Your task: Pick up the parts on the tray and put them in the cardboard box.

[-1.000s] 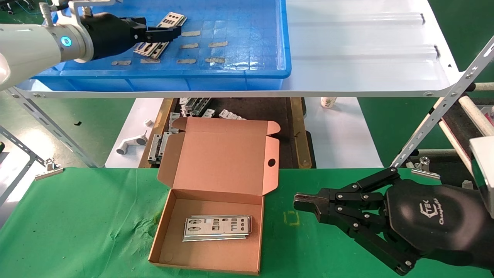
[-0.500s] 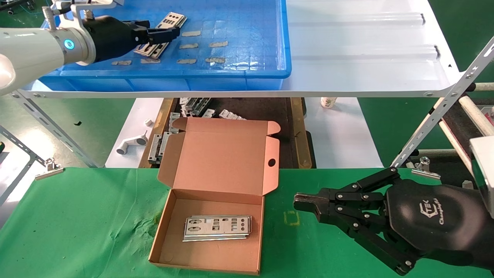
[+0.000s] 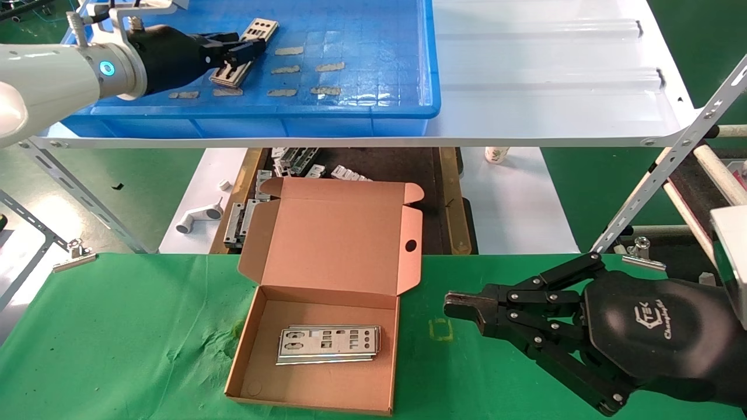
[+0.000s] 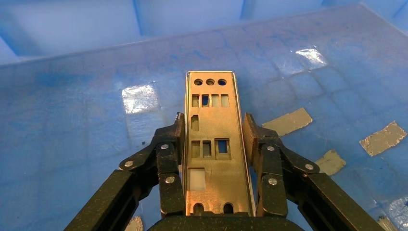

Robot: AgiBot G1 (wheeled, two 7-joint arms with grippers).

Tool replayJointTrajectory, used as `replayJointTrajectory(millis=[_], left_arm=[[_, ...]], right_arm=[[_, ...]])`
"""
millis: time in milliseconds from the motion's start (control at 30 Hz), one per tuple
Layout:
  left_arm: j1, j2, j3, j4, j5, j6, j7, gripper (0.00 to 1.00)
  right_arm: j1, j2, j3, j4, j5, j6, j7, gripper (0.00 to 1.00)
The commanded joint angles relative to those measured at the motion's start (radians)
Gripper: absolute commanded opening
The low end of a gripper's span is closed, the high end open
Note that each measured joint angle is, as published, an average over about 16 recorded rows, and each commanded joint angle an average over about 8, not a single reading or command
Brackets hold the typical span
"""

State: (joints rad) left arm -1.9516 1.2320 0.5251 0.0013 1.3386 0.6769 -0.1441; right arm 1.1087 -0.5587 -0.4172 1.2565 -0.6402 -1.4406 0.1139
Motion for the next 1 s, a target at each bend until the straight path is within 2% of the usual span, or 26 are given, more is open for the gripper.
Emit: replayJointTrajectory(millis=[33,1000], left_arm=[[0.000,0.000,0.000,-0.001,0.000,-0.002,0.000,0.00],[-0.030,-0.028,-0.012,-0.017,-0.018,0.059,0.042,0.00]], right_arm=[[0.000,0.000,0.000,0.000,0.000,0.000,0.000,0.00],[0.000,0.000,0.000,0.000,0.000,0.000,0.000,0.00]])
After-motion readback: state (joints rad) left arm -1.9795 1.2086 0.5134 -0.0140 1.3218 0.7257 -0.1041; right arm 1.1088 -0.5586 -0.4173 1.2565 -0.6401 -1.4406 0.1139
